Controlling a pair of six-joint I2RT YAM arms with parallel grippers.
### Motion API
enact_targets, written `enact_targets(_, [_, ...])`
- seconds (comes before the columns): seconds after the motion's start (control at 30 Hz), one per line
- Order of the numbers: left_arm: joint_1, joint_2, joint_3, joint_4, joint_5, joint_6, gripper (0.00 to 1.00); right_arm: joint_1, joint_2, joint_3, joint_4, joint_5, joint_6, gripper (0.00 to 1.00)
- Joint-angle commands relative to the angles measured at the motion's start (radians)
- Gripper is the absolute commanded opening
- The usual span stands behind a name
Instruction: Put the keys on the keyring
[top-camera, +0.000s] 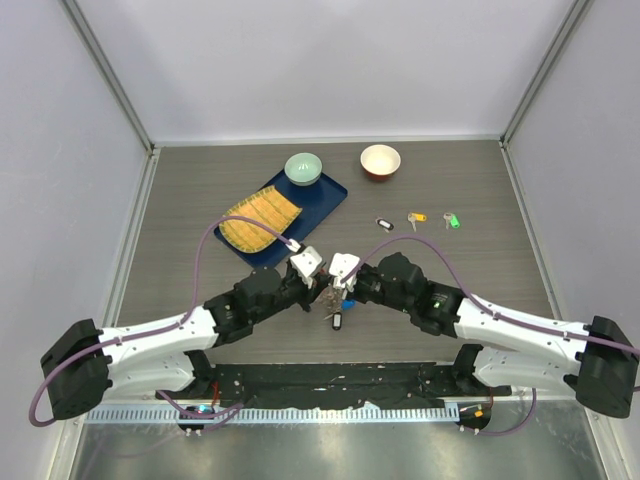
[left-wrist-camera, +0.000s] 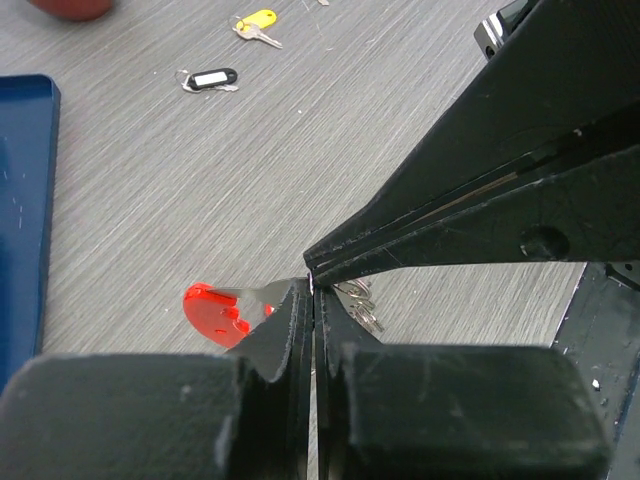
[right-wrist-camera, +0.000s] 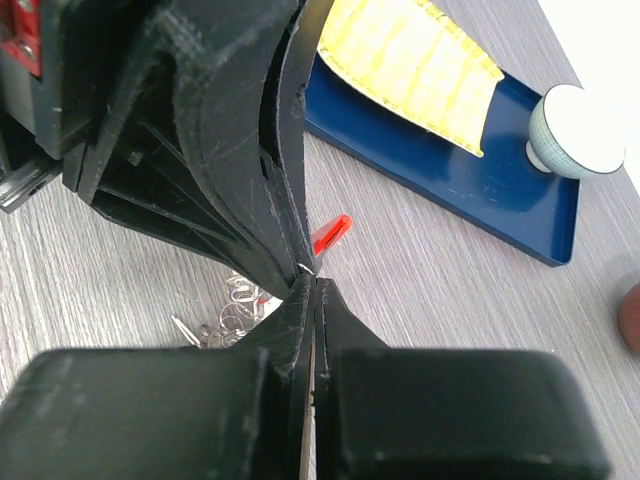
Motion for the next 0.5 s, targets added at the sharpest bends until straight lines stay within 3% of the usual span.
enact_targets(0.0, [-0.007, -0.02, 0.076, 0.034, 0.004, 0.063, 0.03, 0.019, -0.034, 0.054, 0.02, -0.023, -0.004, 0.01])
enact_targets(0.3, [-0.007, -0.024, 0.063, 0.034, 0.04, 0.098, 0.25, 0.022, -0.045, 0.08, -0.015, -0.023, -0.018, 0.01])
enact_targets(0.47, [-0.006, -0.076, -0.028, 0.181, 0.043, 0.123, 0.41, 0.022, -0.06, 0.079, -0.01, -0.013, -0.019, 0.01])
